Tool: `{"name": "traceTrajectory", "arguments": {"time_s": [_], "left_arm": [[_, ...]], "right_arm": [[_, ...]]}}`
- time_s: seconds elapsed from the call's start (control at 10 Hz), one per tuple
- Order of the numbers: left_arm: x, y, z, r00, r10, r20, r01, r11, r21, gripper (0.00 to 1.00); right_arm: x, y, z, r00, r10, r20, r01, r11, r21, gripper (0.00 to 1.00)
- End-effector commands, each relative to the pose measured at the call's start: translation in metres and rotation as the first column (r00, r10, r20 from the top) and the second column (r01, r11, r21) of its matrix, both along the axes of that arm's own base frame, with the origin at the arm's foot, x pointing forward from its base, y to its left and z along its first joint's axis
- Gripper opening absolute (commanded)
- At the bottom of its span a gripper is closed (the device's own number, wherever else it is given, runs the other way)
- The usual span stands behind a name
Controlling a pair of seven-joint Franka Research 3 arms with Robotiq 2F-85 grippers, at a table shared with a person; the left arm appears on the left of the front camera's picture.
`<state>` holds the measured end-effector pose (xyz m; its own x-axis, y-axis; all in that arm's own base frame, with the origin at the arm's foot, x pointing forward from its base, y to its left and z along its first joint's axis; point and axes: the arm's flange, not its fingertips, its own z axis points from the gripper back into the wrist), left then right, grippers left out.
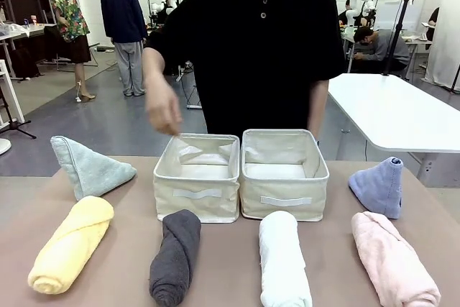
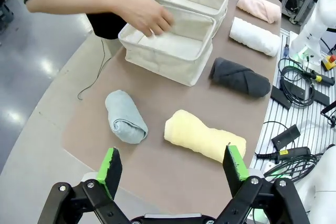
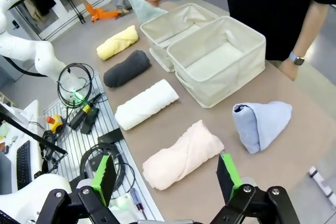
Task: Sort the towels based on their folding style.
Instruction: Pick up one triangle-folded towel and place it in the left Fabric basket.
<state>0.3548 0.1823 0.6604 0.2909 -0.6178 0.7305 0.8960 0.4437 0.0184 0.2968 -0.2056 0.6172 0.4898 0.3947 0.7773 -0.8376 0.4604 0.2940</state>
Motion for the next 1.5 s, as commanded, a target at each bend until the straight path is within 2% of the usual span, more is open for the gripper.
{"name": "traceTrajectory", "arguments": {"time_s": [0.0, 1.3, 1.4], "left_arm": [[0.0013, 0.0004, 0.0007, 1.0, 0.001, 0.021, -0.001, 1.0, -0.005, 1.0], [0.0013, 0.0004, 0.0007, 1.0, 0.001, 0.021, -0.001, 1.0, -0.005, 1.0], [-0.0001, 0.0002, 0.0001, 1.0, 0.001, 0.0, -0.001, 1.0, 0.0, 1.0]], "right_arm": [[0.0012, -0.0001, 0.0, 1.0, 0.016, 0.023, -0.016, 1.0, 0.023, 1.0], [0.0012, -0.0001, 0.0, 1.0, 0.016, 0.023, -0.016, 1.0, 0.023, 1.0], [0.0012, -0.0001, 0.0, 1.0, 0.016, 0.023, -0.016, 1.0, 0.023, 1.0]]}}
